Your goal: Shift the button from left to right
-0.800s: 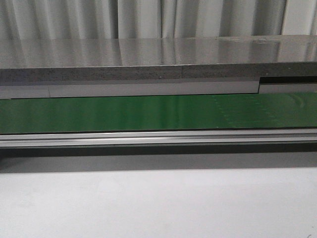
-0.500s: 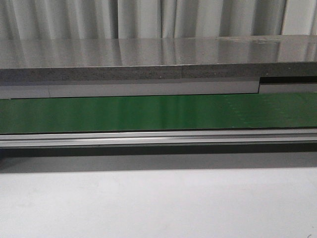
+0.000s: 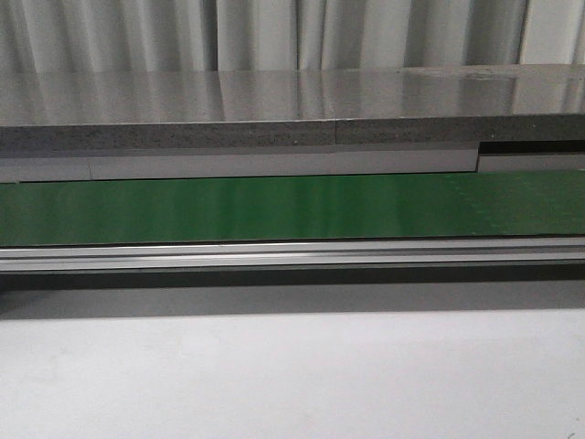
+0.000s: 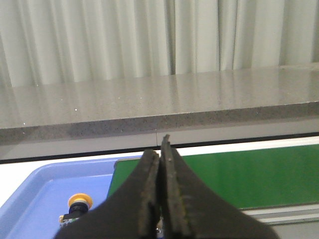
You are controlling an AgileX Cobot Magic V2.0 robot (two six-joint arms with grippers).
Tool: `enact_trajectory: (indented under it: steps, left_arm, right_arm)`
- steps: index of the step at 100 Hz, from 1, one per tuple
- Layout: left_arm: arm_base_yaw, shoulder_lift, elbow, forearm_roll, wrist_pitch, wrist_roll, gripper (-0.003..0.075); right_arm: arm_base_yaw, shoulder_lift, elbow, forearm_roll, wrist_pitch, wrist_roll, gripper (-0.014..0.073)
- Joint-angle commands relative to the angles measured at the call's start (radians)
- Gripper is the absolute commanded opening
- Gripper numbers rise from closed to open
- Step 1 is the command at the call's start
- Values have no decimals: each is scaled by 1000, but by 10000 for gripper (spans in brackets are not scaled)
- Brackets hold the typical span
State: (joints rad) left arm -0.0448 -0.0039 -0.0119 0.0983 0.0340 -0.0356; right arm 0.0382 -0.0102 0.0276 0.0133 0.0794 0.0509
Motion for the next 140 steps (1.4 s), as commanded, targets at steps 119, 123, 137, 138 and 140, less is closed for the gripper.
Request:
enact_trajectory:
  steps: [119,123,137,138,140]
  left_arm:
    - [-8,666,-870,-47,812,-31,-20]
    - [-8,666,-870,-47,813,-31,-20]
    - [-8,666,-870,-47,813,-31,-20]
    - [-8,666,-870,-47,816,-31,-19]
    - [-8,666,-870,-47,816,-31,-19]
  right_arm:
    - [-1,-21,-15,-5,-89,-1,-68]
    - [-1,-21,-15,-5,-89,-1,-68]
    - [-1,-21,-15,-5,-89,-1,-68]
    - [-1,-21,-15,-5,-89,-1,-68]
    - [-1,-21,-15,-5,-89,-1,-68]
